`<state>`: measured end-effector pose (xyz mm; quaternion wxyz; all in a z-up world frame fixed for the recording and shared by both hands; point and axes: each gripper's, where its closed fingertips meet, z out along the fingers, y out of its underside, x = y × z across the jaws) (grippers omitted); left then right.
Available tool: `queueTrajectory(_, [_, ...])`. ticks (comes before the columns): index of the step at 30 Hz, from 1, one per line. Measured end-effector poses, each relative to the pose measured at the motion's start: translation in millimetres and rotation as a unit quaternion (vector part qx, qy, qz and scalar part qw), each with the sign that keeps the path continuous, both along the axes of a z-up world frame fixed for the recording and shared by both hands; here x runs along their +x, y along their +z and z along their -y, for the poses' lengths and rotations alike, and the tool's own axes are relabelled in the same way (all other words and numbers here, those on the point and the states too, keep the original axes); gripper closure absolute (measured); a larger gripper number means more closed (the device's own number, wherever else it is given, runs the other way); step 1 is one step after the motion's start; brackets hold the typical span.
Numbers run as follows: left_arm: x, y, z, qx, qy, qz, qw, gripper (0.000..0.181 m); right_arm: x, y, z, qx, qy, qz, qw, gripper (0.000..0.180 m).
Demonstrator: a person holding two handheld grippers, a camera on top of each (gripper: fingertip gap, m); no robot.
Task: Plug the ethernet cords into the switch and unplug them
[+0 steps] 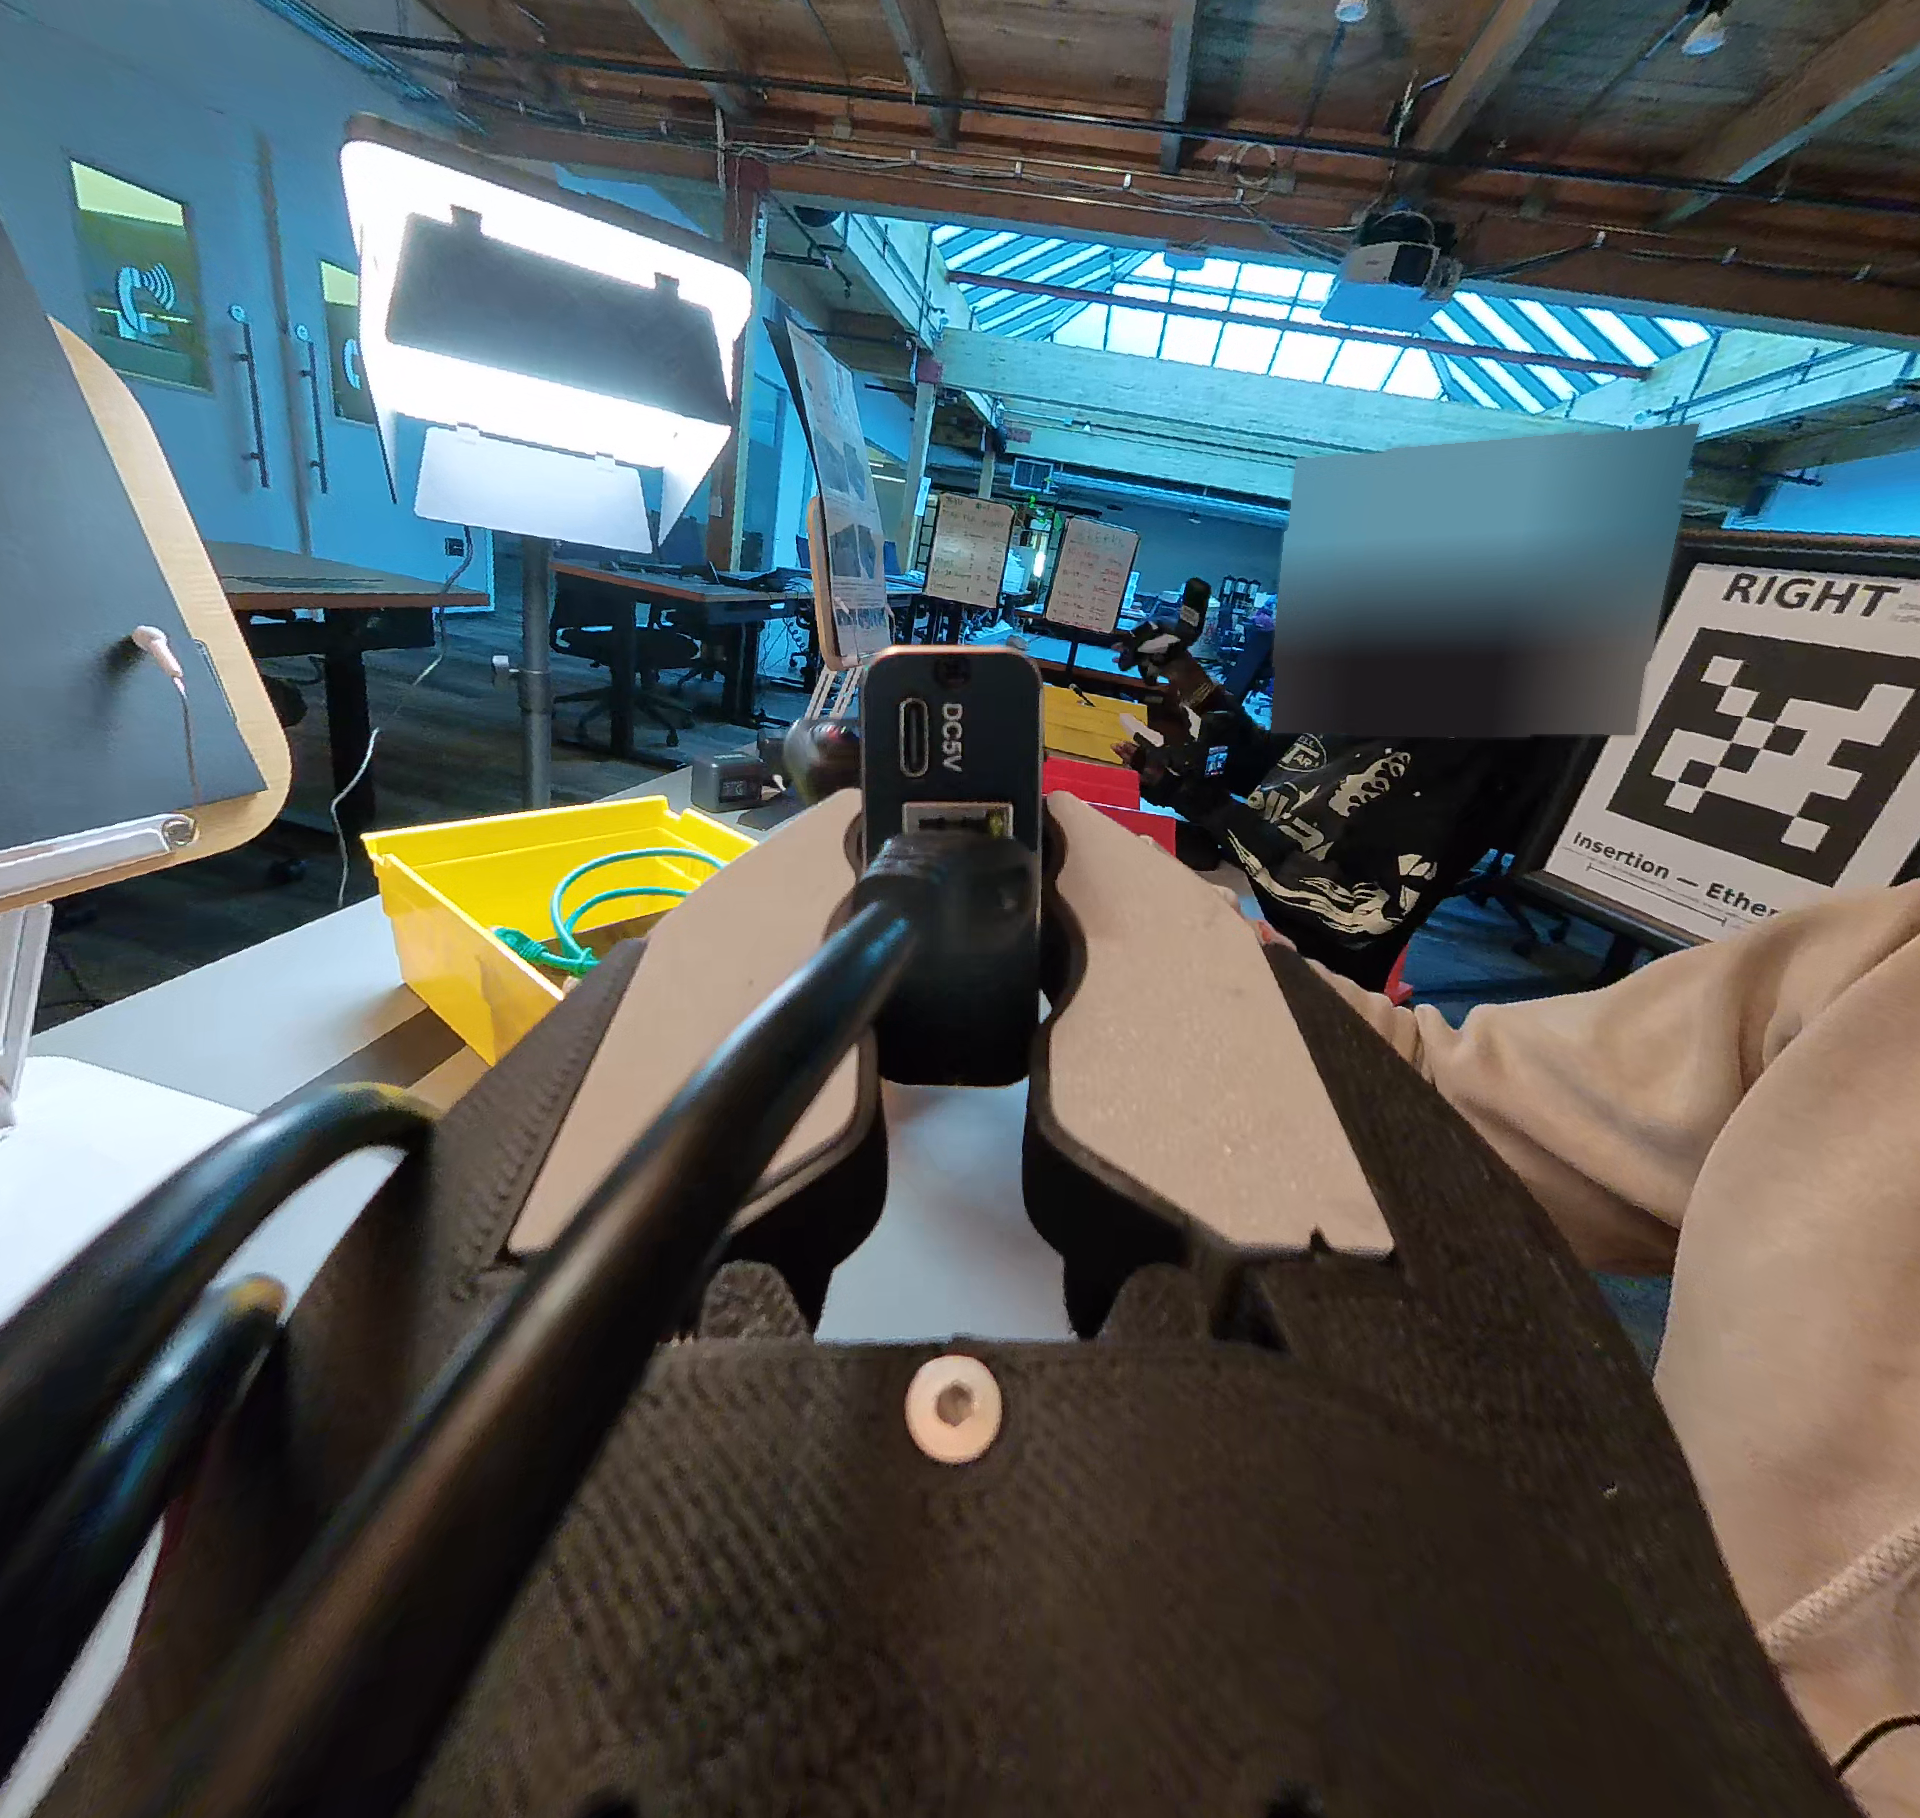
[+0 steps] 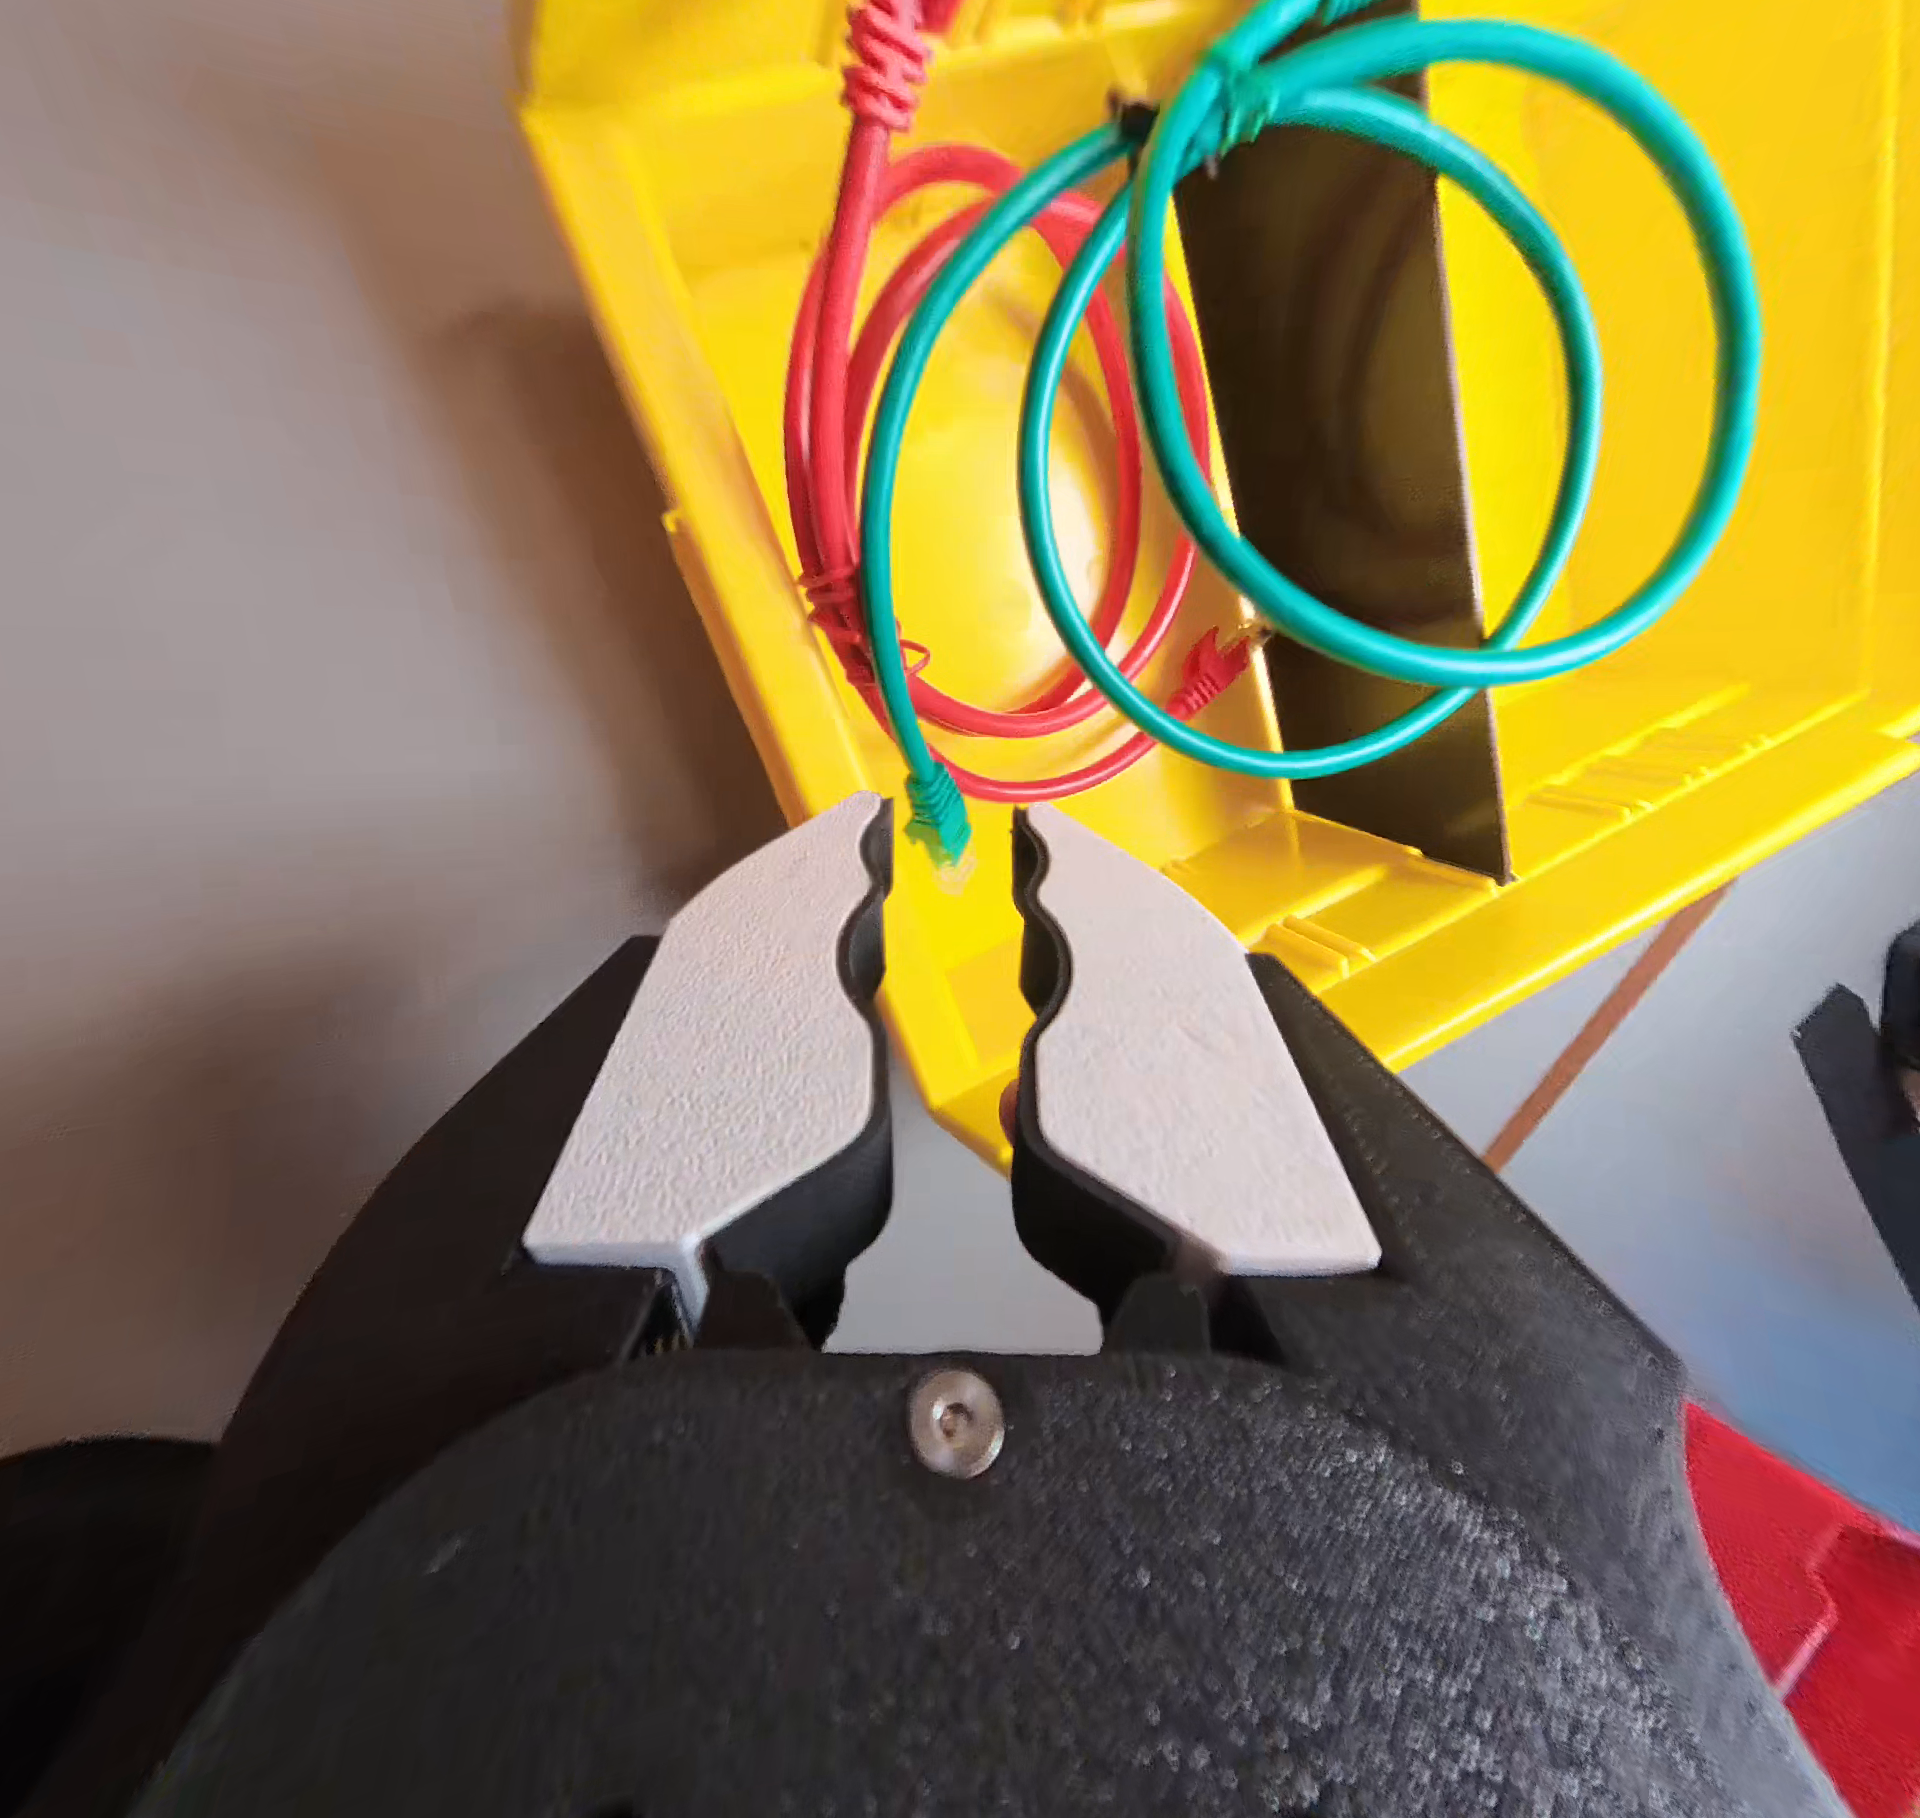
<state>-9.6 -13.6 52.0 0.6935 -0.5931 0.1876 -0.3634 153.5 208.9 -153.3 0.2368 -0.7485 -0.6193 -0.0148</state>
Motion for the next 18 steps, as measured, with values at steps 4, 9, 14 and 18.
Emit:
queueTrajectory(4, [2.5, -9.7, -5.7, -0.018, -0.001, -0.008, 1.000, 0.155, 3.7, 32.5, 4.2, 0.009, 0.011, -0.066, 0.998, 0.150])
queueTrajectory(9, [17.7, -51.9, -16.8, -0.108, -0.036, -0.075, 0.991, 0.154, -58.4, 120.9, 71.1, 0.011, 0.173, -0.311, 0.935, 0.145])
queueTrajectory(14, [43.6, -111.7, -17.3, -0.195, -0.084, -0.192, 0.958, 0.155, -106.6, 134.9, 186.2, -0.115, 0.348, -0.365, 0.856, 0.139])
queueTrajectory(18, [59.1, -151.6, -5.0, -0.231, -0.116, -0.304, 0.917, 0.154, -129.0, 119.0, 227.4, -0.160, 0.388, -0.352, 0.837, 0.136])
